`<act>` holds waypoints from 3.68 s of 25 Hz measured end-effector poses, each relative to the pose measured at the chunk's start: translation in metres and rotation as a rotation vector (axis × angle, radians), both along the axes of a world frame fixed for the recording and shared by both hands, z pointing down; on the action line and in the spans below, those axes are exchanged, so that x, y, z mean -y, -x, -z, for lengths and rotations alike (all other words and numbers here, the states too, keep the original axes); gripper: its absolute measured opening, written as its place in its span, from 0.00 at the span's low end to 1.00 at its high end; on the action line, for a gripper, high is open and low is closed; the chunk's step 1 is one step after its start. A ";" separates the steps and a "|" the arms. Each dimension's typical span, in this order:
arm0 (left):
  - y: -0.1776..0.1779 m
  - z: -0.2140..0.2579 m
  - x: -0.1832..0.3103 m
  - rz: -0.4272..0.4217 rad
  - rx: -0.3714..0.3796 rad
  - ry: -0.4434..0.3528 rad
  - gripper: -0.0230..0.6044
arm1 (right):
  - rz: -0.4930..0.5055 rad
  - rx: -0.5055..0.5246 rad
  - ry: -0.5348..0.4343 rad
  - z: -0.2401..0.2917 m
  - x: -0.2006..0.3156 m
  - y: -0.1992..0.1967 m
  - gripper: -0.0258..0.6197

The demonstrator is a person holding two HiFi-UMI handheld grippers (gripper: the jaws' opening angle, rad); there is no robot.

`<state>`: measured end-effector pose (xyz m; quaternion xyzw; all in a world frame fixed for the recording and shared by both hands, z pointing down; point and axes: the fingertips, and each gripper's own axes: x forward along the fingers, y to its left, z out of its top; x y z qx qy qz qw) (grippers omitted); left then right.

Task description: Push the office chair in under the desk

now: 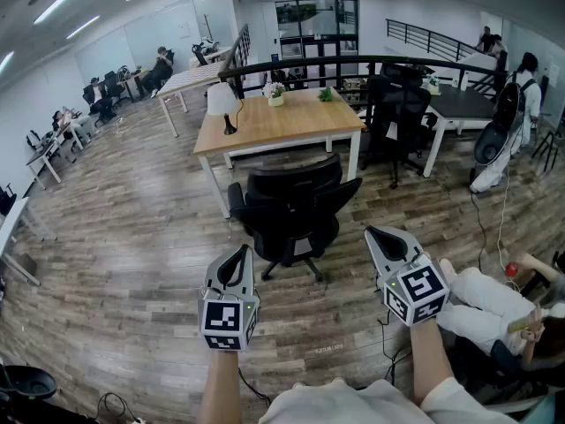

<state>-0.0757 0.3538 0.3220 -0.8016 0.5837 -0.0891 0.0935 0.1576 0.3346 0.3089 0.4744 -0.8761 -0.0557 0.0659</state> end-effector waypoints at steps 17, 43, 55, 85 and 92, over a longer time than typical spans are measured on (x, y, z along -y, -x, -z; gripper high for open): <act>-0.024 -0.007 -0.003 0.065 0.029 0.017 0.05 | 0.000 0.065 0.038 -0.011 0.011 -0.040 0.07; -0.011 -0.047 0.125 0.074 0.019 0.040 0.05 | -0.003 0.062 0.064 -0.047 0.138 -0.036 0.07; 0.028 -0.066 0.239 0.068 0.013 0.086 0.07 | -0.041 0.044 0.094 -0.066 0.252 -0.010 0.08; 0.065 -0.158 0.357 -0.051 -0.018 0.294 0.53 | -0.057 -0.007 0.255 -0.159 0.380 0.025 0.50; 0.064 -0.159 0.375 -0.078 -0.022 0.278 0.54 | -0.027 -0.003 0.231 -0.158 0.399 0.028 0.51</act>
